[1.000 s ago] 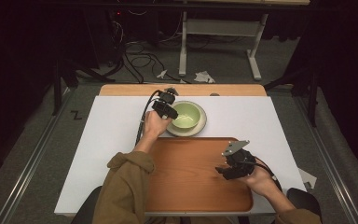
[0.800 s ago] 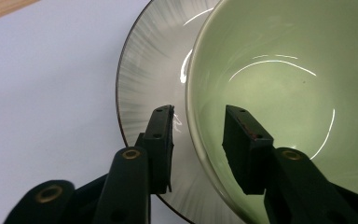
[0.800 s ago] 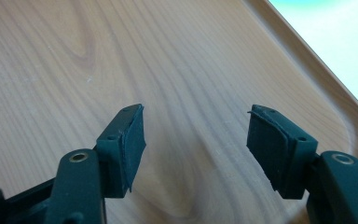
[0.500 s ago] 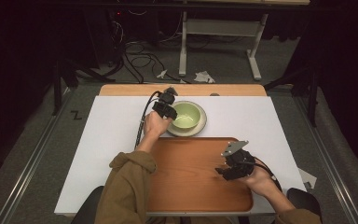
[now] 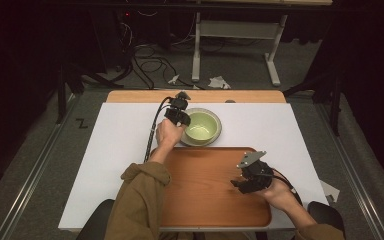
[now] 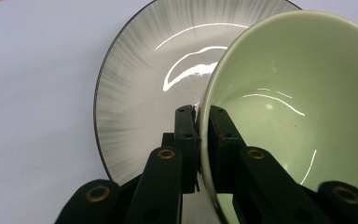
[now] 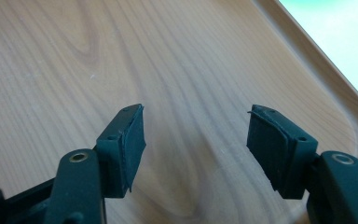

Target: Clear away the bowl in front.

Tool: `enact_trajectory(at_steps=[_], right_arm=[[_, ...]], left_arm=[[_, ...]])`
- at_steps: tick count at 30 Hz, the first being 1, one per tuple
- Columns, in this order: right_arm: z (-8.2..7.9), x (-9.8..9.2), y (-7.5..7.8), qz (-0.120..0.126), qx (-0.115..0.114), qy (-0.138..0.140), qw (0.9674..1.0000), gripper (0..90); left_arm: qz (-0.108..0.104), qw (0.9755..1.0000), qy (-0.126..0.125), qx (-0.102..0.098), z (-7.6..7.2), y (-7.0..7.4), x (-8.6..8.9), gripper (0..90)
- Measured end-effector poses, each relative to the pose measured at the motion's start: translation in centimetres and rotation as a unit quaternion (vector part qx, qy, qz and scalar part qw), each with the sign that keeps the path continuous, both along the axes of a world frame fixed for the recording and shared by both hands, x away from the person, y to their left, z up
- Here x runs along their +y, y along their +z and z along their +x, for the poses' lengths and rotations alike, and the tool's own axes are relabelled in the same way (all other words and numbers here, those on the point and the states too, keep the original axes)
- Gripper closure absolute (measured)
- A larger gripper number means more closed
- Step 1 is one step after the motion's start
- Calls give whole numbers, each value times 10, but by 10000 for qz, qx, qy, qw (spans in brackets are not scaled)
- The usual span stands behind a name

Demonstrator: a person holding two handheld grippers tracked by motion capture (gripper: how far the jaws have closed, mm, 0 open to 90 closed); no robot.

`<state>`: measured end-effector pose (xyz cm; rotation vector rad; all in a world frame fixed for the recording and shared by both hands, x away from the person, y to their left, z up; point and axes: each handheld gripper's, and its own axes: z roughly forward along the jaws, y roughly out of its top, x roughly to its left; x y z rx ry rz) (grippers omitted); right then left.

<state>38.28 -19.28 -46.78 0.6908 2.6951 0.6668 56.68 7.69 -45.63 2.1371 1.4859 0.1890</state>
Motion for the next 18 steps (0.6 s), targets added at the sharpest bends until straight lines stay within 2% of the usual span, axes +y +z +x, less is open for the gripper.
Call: enact_trajectory(at_steps=[7,16,18], right_arm=[[1,-1,1,-1,-17,6,10000,370],[0,-1,1,-4,-17,3,10000,370],[1,-1,1,-2,-25,5,10000,370]], left_arm=[[-109,9999,-8,-103,-2,4,-1,832],[-7,9995,-117,-297,-8,11,-4,826],[-64,9993,-132,-351,-9,14,-2,826]])
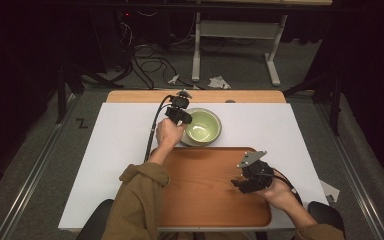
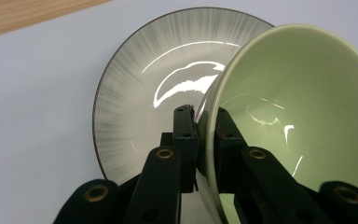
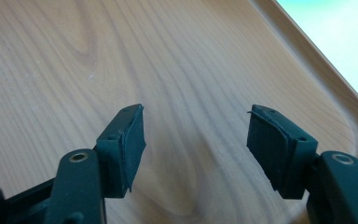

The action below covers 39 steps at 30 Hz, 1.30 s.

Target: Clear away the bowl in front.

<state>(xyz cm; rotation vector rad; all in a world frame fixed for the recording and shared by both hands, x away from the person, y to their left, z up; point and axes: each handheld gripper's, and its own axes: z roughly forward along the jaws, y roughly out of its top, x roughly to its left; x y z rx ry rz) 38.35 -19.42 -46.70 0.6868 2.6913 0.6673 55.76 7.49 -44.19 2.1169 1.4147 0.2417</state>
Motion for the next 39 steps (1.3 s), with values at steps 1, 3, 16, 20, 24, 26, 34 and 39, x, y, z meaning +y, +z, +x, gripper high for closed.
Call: enact_trajectory(at_steps=[1,3,16,20,24,26,34,39], right_arm=[[0,0,0,-1,1,-2,10000,370],[0,0,0,-9,-3,5,10000,370],[-1,-1,0,18,6,-56,10000,370],[0,-2,1,17,3,-81,10000,369],[-1,-2,1,14,6,-81,10000,370],[-1,-2,1,10,17,-76,10000,370],[-1,-2,1,29,7,-87,10000,370],[-1,-2,1,37,5,-93,9999,370]], left_arm=[[-27,10000,3,-13,-1,1,0,826],[-52,10000,-5,-31,-1,3,1,826],[-122,9993,-277,-197,-15,22,3,825],[-122,9990,-363,-212,-18,27,4,825],[-151,9987,-410,-252,-22,32,5,826],[-165,9986,-421,-257,-23,33,5,826],[-175,9978,-564,-287,-30,40,4,825],[-233,9973,-637,-294,-34,44,4,825]])
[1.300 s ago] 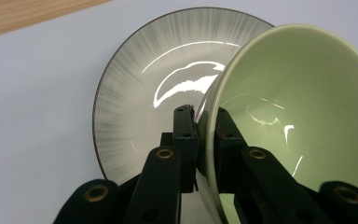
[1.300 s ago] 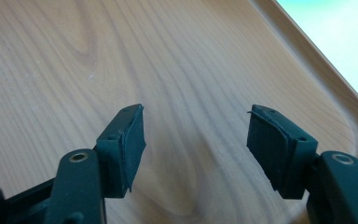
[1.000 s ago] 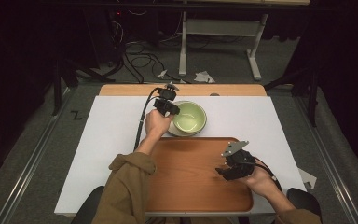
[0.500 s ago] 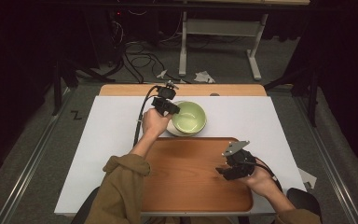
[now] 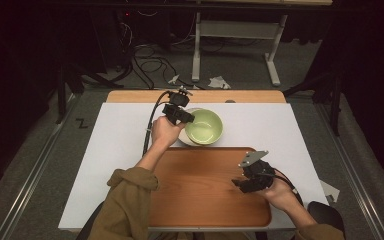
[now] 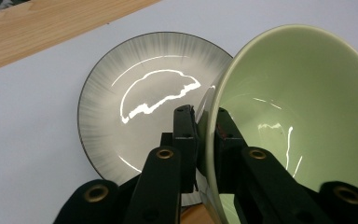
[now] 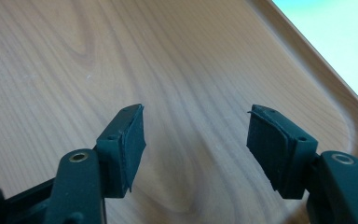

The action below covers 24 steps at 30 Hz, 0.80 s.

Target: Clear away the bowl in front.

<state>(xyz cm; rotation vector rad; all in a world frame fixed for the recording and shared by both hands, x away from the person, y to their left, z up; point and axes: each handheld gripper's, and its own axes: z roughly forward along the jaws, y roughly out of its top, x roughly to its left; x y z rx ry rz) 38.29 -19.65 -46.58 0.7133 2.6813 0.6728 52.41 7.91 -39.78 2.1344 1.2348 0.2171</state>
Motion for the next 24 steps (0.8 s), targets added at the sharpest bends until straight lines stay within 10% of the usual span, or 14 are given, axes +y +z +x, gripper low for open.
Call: enact_trajectory(at_steps=[24], right_arm=[[0,0,0,-9,-3,21,10000,370]], left_arm=[[-148,9991,-375,-98,-21,17,-7,826]])
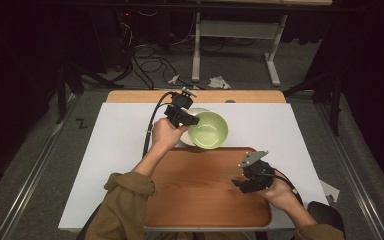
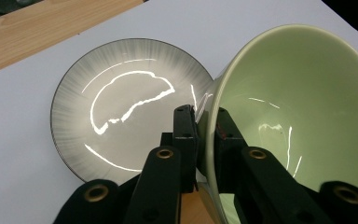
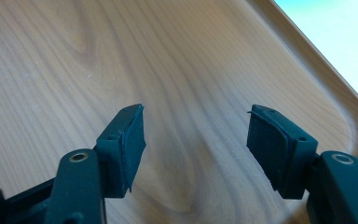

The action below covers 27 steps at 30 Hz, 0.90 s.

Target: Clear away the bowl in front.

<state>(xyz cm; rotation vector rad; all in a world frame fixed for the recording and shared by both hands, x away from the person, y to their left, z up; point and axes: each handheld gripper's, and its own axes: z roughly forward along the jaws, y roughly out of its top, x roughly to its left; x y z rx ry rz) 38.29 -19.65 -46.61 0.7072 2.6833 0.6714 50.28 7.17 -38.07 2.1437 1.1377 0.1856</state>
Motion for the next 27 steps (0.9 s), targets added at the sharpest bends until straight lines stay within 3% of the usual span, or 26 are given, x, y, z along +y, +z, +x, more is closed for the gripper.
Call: enact_trajectory(at_steps=[27], right_arm=[[0,0,0,1,5,-12,10000,370]], left_arm=[[-178,9990,-414,-29,-29,19,-5,826]])
